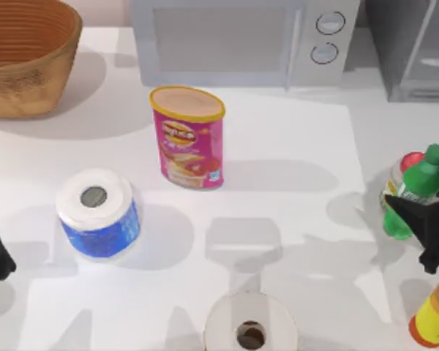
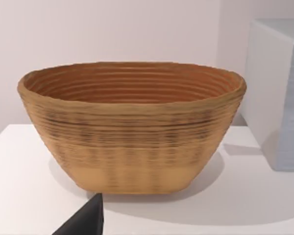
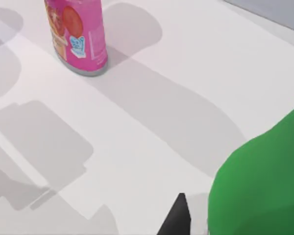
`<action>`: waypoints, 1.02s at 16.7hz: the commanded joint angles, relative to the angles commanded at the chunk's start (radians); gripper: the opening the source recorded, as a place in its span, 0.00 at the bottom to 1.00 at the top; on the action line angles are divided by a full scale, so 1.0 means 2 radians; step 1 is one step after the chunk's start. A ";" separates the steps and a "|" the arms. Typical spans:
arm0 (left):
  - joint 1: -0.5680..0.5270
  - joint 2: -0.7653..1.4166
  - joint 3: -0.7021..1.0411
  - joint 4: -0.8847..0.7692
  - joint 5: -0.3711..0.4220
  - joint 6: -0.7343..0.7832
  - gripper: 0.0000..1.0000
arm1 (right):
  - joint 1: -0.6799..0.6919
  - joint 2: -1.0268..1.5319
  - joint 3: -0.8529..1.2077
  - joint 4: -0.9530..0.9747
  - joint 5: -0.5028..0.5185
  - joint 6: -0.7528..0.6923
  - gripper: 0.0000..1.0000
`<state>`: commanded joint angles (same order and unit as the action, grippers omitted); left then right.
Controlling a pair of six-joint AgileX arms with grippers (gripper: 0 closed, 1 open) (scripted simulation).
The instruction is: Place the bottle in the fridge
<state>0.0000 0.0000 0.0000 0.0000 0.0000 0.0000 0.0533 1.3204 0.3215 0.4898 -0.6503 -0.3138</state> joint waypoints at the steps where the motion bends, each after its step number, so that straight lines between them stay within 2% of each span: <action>1: 0.000 0.000 0.000 0.000 0.000 0.000 1.00 | 0.000 -0.001 0.000 -0.001 0.000 0.001 0.01; 5: 0.000 0.000 0.000 0.000 0.000 0.000 1.00 | 0.007 -0.049 -0.026 -0.037 0.023 0.027 0.01; 9: 0.000 0.000 0.000 0.000 0.000 0.000 1.00 | 0.008 -0.154 -0.053 -0.079 0.084 0.051 0.01; 17: 0.000 0.000 0.000 0.000 0.000 0.000 1.00 | -0.022 -0.520 -0.107 -0.168 0.232 0.107 0.01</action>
<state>0.0000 0.0000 0.0000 0.0000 0.0000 0.0000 0.0102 0.2795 0.1066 0.1548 -0.1857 -0.1007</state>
